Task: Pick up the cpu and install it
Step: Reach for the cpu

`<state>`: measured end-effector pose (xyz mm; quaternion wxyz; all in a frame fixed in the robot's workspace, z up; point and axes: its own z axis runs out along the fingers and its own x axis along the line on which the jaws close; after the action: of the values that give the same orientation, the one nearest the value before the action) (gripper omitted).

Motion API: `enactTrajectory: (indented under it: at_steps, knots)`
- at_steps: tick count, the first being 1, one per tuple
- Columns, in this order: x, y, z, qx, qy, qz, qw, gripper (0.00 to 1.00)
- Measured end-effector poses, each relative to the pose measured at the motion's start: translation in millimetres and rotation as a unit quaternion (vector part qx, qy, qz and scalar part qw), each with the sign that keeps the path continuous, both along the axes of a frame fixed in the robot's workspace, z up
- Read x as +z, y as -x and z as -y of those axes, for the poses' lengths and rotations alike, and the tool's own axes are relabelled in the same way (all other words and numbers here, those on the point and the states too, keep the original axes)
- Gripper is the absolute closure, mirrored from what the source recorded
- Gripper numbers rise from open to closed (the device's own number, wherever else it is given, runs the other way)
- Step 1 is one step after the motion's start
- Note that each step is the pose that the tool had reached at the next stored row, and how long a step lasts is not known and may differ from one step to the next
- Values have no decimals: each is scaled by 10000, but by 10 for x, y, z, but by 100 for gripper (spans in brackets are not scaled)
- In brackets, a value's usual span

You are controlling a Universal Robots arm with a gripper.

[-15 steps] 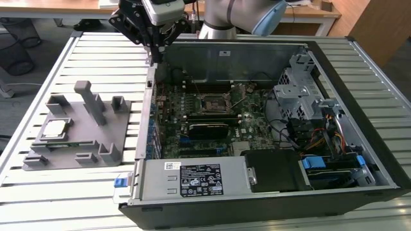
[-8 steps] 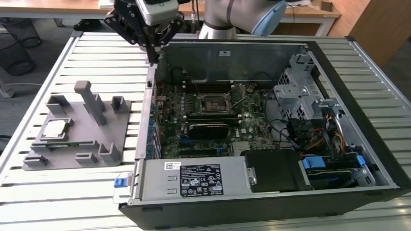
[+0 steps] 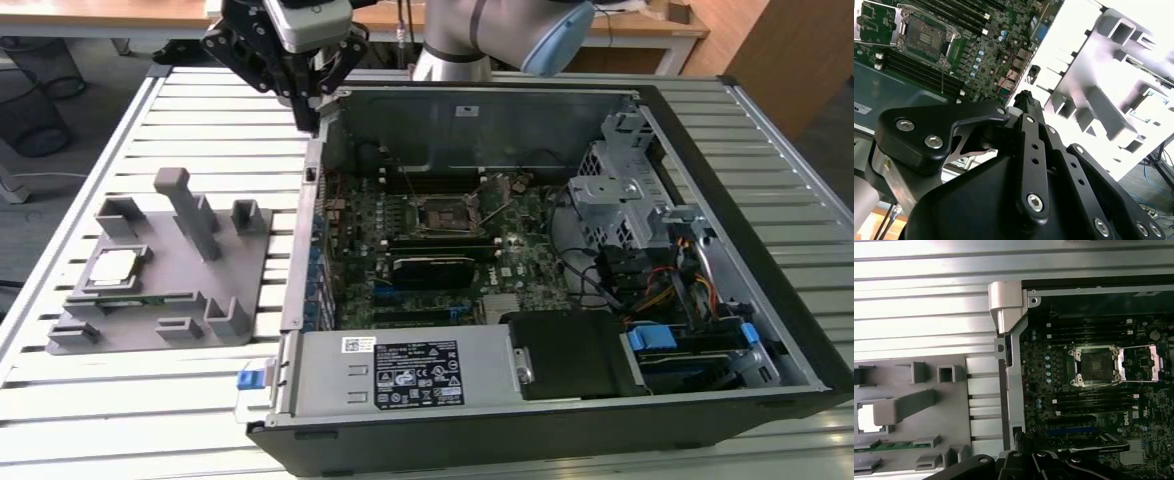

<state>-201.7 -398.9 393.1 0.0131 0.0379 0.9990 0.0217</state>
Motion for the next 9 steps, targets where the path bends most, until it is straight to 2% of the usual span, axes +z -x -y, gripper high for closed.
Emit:
enactTrajectory:
  at_steps: [9]
  knots:
    - [-1, 144, 0, 0, 0, 0, 10000, 89]
